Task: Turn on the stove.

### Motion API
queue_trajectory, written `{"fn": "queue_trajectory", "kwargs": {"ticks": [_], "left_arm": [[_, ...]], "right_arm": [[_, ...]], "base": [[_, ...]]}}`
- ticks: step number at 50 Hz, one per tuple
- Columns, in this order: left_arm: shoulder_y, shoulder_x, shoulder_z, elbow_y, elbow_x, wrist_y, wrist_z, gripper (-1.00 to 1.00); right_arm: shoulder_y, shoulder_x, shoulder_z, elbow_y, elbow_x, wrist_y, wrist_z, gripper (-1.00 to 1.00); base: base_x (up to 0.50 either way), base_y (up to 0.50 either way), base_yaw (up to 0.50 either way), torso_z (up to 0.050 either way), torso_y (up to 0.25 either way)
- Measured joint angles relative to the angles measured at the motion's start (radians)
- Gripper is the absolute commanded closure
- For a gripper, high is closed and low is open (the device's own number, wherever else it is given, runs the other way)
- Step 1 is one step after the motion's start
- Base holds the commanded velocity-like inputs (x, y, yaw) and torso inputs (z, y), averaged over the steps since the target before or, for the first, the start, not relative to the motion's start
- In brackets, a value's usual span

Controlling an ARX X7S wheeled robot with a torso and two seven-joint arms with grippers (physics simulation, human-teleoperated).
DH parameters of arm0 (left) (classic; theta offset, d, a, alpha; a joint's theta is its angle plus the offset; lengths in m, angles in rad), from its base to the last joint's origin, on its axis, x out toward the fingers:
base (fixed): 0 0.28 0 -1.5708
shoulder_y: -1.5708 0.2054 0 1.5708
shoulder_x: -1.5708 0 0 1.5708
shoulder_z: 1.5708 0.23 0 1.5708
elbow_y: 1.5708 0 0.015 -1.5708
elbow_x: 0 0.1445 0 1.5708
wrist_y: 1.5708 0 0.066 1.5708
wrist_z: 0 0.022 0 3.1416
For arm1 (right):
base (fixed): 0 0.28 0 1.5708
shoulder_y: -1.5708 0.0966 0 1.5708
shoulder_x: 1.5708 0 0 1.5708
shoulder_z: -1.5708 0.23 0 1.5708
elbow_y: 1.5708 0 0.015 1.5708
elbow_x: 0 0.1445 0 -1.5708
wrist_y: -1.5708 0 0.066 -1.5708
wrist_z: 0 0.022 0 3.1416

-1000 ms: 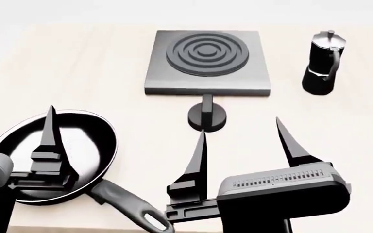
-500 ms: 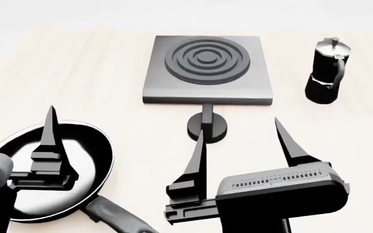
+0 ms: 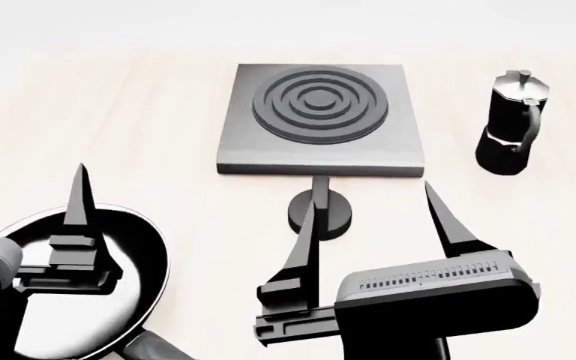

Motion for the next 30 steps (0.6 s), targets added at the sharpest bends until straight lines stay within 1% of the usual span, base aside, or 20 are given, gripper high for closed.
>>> {"fn": "queue_trajectory", "kwargs": {"ticks": [30], "left_arm": [[-0.004,-0.010,0.008,-0.007,-0.013,0.008,-0.013,-1.00]], "right_arm": [[0.004,0.010,-0.007,0.001,0.010,-0.002,0.010,-1.00]], "base": [[0.11,0.00,0.00,0.000,0.000]]}}
